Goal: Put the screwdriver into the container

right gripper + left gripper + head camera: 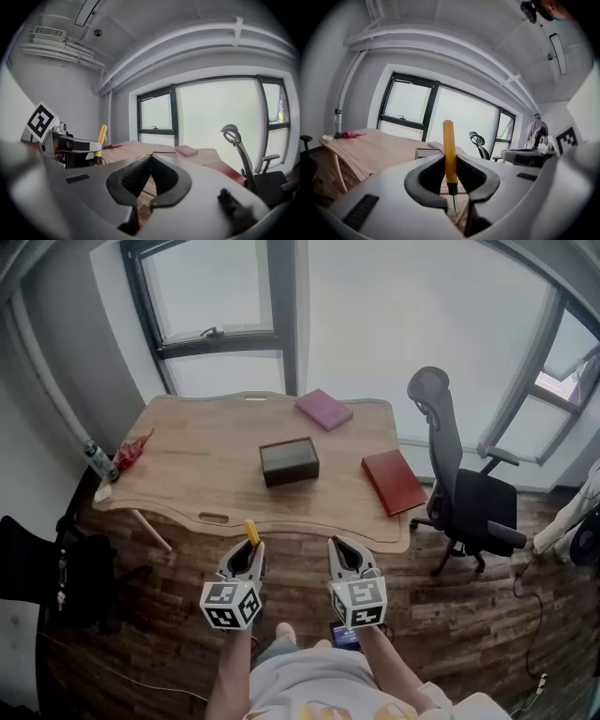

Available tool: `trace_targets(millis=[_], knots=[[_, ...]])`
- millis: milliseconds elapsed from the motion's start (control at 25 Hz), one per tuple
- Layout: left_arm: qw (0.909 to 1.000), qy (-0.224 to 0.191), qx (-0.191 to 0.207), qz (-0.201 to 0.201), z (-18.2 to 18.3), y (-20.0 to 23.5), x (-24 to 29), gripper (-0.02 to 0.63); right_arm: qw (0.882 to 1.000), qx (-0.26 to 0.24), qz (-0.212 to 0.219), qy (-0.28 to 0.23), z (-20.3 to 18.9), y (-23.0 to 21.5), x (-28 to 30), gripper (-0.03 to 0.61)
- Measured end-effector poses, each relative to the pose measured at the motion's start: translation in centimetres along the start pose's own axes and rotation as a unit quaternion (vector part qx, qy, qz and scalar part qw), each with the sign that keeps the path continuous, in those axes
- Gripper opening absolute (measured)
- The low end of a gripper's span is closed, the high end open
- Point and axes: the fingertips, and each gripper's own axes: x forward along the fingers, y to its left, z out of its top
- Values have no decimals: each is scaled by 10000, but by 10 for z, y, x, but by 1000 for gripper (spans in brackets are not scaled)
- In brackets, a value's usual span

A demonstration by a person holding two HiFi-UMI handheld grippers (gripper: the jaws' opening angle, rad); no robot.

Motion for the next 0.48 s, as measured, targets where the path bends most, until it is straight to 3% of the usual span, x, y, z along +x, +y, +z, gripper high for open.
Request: trace_targets(millis=[480], knots=[[9999,47,124,69,-2,-6,-1,78,9999,-15,106,-10,-2,-1,1,31]])
